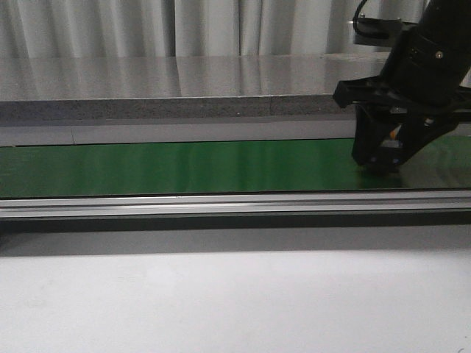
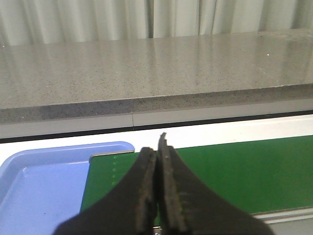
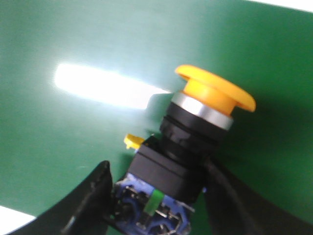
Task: Move button from left to right
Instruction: 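Grasp the button with the right gripper and lift it off the belt, then carry the button past the belt end and lower it into the green bin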
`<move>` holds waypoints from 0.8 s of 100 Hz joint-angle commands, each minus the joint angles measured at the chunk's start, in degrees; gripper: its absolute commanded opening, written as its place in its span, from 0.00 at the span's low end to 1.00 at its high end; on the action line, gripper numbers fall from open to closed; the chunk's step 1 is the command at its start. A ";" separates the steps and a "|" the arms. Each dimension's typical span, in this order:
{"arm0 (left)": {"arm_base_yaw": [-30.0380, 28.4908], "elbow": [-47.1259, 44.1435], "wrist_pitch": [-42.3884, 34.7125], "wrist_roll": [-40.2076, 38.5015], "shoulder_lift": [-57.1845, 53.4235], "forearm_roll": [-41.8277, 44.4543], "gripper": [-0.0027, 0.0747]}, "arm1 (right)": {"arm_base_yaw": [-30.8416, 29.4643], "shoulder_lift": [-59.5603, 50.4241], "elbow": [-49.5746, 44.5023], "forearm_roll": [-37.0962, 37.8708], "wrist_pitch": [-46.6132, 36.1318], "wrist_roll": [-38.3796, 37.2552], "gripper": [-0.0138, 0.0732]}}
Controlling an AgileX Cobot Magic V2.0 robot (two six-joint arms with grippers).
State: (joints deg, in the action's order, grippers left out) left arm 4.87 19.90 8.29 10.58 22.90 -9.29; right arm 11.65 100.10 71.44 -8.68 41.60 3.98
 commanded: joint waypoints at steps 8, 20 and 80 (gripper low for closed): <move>0.46 1.53 -4.39 0.04 0.18 -0.66 0.01 | 0.01 -2.35 7.35 3.88 4.14 0.55 0.38; 0.46 1.53 -4.39 0.04 0.18 -0.66 0.01 | -0.04 -2.35 11.68 9.10 8.04 0.97 0.38; 0.46 1.53 -4.39 0.04 0.18 -0.66 0.01 | -18.10 -2.35 15.77 6.31 11.63 14.15 0.38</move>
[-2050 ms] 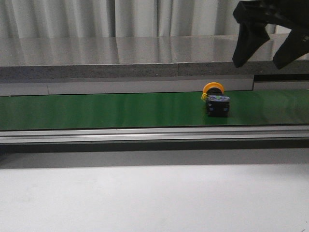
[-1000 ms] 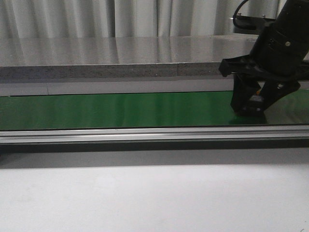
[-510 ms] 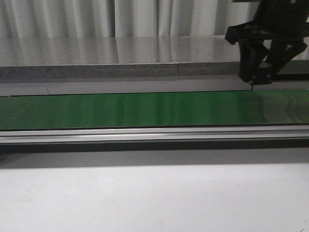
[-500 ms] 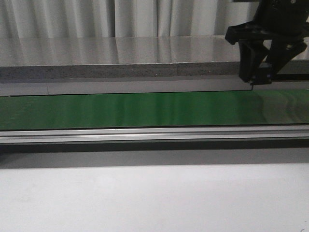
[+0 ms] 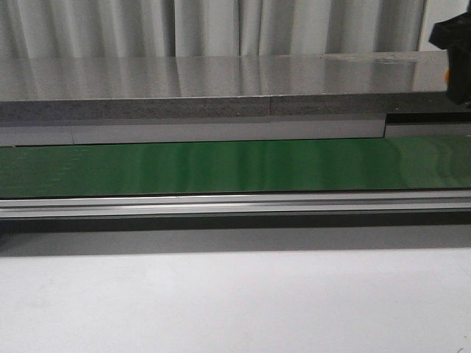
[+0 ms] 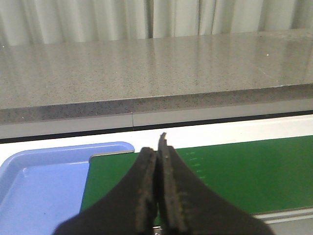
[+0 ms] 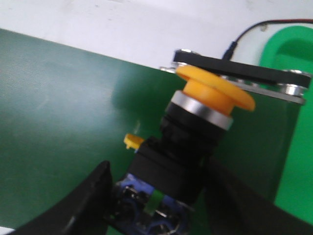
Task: Move button from left to right
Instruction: 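Carry the button past the belt end and lower it into the green bin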
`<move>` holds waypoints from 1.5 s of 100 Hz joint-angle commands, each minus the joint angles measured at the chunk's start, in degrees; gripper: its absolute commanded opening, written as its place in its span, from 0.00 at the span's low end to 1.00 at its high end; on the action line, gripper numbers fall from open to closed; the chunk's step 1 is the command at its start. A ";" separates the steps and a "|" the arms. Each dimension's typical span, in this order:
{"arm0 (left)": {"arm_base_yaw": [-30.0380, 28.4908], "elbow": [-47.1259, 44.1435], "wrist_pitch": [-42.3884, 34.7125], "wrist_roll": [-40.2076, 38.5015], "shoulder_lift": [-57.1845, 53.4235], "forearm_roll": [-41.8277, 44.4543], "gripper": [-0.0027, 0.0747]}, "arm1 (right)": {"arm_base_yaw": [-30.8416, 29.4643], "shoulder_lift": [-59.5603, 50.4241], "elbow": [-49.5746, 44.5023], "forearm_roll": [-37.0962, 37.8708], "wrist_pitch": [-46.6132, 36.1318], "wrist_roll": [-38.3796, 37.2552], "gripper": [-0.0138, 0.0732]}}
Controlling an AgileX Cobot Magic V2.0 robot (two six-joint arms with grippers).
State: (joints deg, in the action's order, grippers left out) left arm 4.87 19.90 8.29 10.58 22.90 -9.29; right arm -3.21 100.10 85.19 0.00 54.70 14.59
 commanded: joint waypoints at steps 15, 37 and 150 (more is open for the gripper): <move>0.46 1.53 -4.39 0.04 0.18 -0.66 0.01 | -10.42 -2.35 2.02 -5.42 -3.43 8.54 0.38; 0.46 1.53 -4.39 0.04 0.18 -0.66 0.01 | -18.81 -2.08 2.02 -6.50 -6.25 12.92 0.38; 0.46 1.53 -4.39 0.04 0.18 -0.66 0.01 | -23.64 9.45 1.83 -6.13 -9.12 18.47 0.38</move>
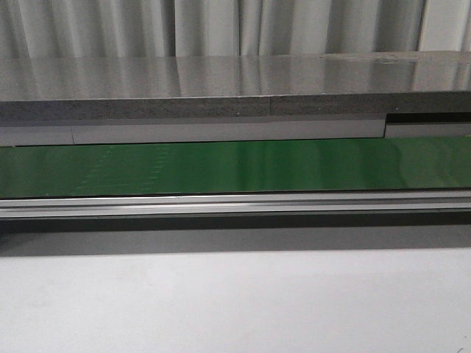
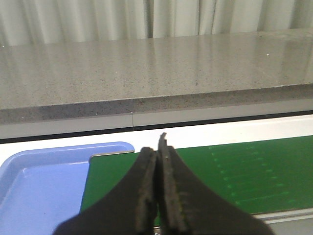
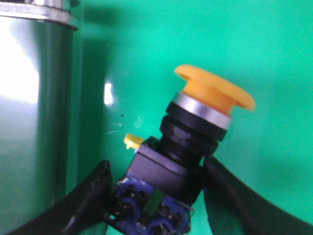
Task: Move button from left to right
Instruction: 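Carry the button past the belt end and lower it into the green bin, then open the right gripper to release the button and raise it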
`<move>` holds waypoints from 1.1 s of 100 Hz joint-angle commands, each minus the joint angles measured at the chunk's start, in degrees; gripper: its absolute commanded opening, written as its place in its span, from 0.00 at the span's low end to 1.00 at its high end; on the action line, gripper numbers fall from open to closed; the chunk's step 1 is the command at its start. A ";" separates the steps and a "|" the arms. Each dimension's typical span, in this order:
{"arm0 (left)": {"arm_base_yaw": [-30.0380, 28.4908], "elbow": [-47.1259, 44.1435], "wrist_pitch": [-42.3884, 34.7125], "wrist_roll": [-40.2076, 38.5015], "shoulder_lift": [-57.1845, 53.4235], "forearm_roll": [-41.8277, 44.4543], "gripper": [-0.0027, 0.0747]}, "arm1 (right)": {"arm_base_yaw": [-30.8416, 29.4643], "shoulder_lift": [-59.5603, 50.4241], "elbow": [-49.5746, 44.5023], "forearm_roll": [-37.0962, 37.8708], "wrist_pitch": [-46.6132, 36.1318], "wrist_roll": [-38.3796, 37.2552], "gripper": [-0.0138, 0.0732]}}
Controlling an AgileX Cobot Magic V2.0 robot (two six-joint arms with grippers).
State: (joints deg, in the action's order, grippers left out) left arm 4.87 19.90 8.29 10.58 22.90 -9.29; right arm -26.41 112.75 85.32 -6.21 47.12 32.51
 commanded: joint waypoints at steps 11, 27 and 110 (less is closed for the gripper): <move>0.46 1.53 -4.39 0.04 0.18 -0.66 0.01 | -0.44 -3.20 1.71 -0.02 -1.37 0.56 0.38; 0.46 1.53 -4.39 0.04 0.18 -0.66 0.01 | -0.44 -3.20 1.71 -0.36 -1.03 0.56 0.38; 0.46 1.53 -4.39 0.04 0.18 -0.66 0.01 | -0.73 -3.45 1.64 -0.66 -1.61 -0.18 0.65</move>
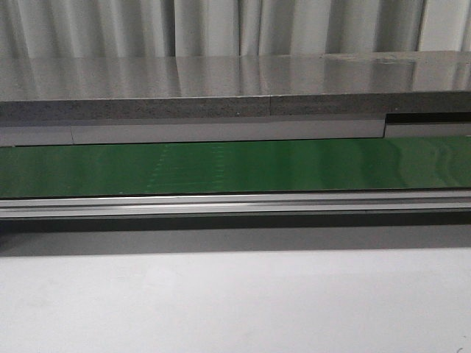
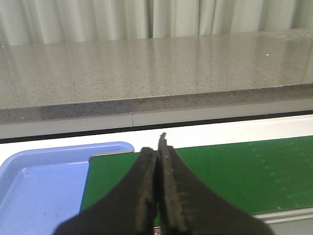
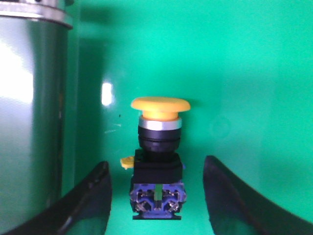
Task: Move button from left to right
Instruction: 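Open the right gripper to release the button and raise it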
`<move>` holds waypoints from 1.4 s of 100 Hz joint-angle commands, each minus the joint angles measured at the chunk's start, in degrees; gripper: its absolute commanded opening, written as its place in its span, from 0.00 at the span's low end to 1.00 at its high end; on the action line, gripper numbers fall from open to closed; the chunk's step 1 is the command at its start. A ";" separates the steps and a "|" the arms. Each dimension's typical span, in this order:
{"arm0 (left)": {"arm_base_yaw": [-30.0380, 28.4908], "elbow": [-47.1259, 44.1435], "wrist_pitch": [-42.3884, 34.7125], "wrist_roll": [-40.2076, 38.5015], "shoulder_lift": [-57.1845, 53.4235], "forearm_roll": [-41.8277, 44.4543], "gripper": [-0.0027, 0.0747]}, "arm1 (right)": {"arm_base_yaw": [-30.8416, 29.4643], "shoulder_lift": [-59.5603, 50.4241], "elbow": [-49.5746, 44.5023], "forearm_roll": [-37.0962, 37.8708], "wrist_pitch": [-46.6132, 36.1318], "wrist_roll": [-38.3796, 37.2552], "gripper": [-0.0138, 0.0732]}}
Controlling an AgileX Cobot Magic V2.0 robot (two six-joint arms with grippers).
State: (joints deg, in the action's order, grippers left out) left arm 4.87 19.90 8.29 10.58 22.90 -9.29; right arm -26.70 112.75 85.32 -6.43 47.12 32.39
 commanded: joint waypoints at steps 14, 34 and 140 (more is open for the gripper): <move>0.46 1.53 -4.39 0.04 0.18 -0.66 0.01 | -0.45 -4.55 1.88 -2.75 -2.05 -0.06 0.65; 0.46 1.53 -4.39 0.04 0.18 -0.66 0.01 | 0.60 -8.18 1.93 -8.80 -5.06 -0.06 0.65; 0.46 1.53 -4.39 0.04 0.18 -0.66 0.01 | 23.54 -48.80 -31.72 -19.15 -32.72 -0.01 0.65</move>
State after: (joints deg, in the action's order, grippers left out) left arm 4.87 19.90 8.29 10.58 22.90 -9.29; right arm -4.46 69.31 56.70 -24.50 21.42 32.24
